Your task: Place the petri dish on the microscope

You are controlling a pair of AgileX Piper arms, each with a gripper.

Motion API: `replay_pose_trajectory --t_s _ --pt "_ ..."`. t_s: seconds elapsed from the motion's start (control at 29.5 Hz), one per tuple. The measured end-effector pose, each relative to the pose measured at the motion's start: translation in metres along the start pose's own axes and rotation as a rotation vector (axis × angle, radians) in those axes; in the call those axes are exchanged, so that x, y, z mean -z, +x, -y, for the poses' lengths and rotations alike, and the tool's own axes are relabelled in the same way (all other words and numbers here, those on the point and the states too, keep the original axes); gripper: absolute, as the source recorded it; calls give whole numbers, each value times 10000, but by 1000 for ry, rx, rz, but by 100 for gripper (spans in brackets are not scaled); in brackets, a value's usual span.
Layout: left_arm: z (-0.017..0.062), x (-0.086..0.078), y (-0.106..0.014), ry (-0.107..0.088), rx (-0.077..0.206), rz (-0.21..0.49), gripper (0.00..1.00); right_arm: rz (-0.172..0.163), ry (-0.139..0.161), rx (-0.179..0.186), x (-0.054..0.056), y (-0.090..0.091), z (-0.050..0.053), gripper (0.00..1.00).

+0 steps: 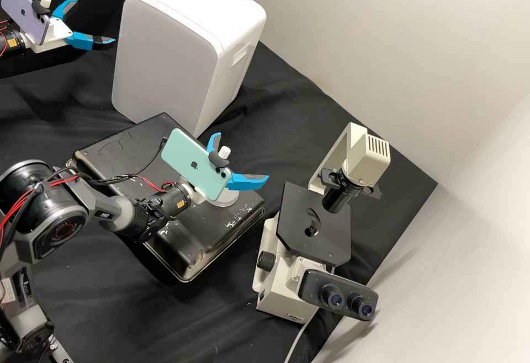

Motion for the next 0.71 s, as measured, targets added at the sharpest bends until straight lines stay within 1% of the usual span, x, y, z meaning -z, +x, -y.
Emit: replay_pose_trajectory --t_s 0.34,0.41,0.44,0.47,0.51,0.54,0.58,0.61,0.64,0.68,0.71 --pt "0 -1 0 1 0 1 100 0 0 0 0 0 0 100" --pt "-7 -9 0 4 -7 10 100 0 0 0 0 0 0 100" --pt "-8 -21 -4 3 -13 23 100 0 0 0 0 0 0 100" --pt "-11 -39 -9 6 -20 44 100 0 0 0 0 0 0 100" --pt "-18 -66 -22 1 -36 75 100 0 0 0 0 0 0 100" --pt "-22 -88 -37 5 -51 102 100 0 0 0 0 0 0 100" --pt "-22 -112 -56 3 -65 130 100 0 0 0 0 0 0 100" --pt "-22 -151 -85 8 -83 176 100 0 0 0 0 0 0 100" --pt "-17 -181 -112 15 -96 213 100 0 0 0 0 0 0 100" --pt "-8 -208 -142 24 -105 245 100 0 0 0 0 0 0 100" --pt "9 -233 -175 29 -104 270 100 0 0 0 0 0 0 100"
